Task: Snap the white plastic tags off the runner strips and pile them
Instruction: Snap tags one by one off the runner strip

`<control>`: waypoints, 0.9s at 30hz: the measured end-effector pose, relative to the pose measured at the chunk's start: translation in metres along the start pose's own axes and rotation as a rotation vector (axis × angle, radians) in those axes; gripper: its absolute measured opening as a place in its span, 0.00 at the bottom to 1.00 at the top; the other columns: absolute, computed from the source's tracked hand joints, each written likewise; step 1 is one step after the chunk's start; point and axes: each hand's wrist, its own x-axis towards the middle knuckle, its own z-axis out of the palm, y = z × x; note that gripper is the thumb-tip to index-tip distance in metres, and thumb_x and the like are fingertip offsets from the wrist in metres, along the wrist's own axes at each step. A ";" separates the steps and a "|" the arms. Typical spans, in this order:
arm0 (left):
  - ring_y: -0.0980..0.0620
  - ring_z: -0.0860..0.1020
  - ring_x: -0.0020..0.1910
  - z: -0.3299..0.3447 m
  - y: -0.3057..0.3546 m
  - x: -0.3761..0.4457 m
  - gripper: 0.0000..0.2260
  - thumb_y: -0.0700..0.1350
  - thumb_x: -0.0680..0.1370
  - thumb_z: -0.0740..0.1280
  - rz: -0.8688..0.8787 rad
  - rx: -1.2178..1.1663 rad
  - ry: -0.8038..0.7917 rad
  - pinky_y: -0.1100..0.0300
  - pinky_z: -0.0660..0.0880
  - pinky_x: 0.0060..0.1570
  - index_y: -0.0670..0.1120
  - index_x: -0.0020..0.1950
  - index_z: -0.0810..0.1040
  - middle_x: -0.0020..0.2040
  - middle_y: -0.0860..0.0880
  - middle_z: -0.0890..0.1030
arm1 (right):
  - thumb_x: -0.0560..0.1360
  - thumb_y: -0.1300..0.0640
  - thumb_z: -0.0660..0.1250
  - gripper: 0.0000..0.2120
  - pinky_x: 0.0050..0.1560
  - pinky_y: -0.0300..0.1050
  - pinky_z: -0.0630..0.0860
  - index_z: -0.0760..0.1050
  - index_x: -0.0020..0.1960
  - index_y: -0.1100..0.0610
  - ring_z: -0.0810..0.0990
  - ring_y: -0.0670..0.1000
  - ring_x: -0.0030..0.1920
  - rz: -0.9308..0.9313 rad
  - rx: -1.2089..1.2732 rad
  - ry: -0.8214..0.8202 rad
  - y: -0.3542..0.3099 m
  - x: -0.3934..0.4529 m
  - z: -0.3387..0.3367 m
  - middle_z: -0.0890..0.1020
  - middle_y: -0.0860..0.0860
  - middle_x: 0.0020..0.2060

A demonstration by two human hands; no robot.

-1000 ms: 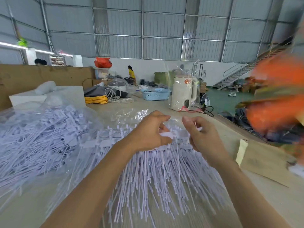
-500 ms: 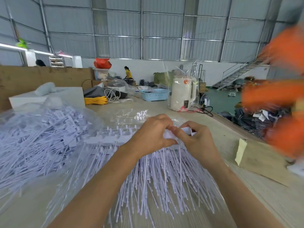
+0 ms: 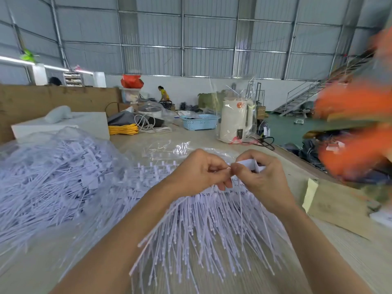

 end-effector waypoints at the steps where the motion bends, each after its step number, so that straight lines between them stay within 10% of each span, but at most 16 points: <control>1: 0.57 0.80 0.31 0.000 0.001 0.000 0.08 0.39 0.77 0.67 0.009 -0.042 -0.014 0.61 0.78 0.39 0.45 0.39 0.82 0.33 0.52 0.83 | 0.71 0.65 0.70 0.09 0.23 0.35 0.64 0.75 0.34 0.59 0.66 0.43 0.23 0.002 0.009 -0.019 -0.001 0.000 0.000 0.74 0.46 0.24; 9: 0.59 0.78 0.30 -0.008 -0.011 0.001 0.01 0.41 0.73 0.72 -0.028 -0.043 0.167 0.64 0.76 0.36 0.45 0.43 0.81 0.32 0.52 0.81 | 0.75 0.65 0.59 0.15 0.19 0.30 0.53 0.65 0.31 0.53 0.58 0.41 0.17 0.220 0.501 0.552 0.001 0.020 -0.060 0.64 0.43 0.19; 20: 0.60 0.67 0.25 -0.007 -0.021 0.007 0.17 0.64 0.59 0.69 -0.069 0.070 0.247 0.63 0.65 0.29 0.57 0.43 0.80 0.36 0.52 0.75 | 0.78 0.52 0.54 0.19 0.21 0.30 0.67 0.72 0.30 0.51 0.69 0.42 0.23 0.153 0.927 0.537 -0.015 0.016 -0.077 0.75 0.45 0.27; 27: 0.63 0.74 0.47 -0.003 -0.016 0.007 0.17 0.51 0.73 0.70 -0.077 0.152 0.145 0.79 0.67 0.45 0.52 0.61 0.79 0.47 0.61 0.76 | 0.69 0.58 0.62 0.04 0.22 0.35 0.61 0.70 0.36 0.58 0.64 0.45 0.23 0.318 0.315 0.221 -0.015 0.008 -0.039 0.69 0.48 0.26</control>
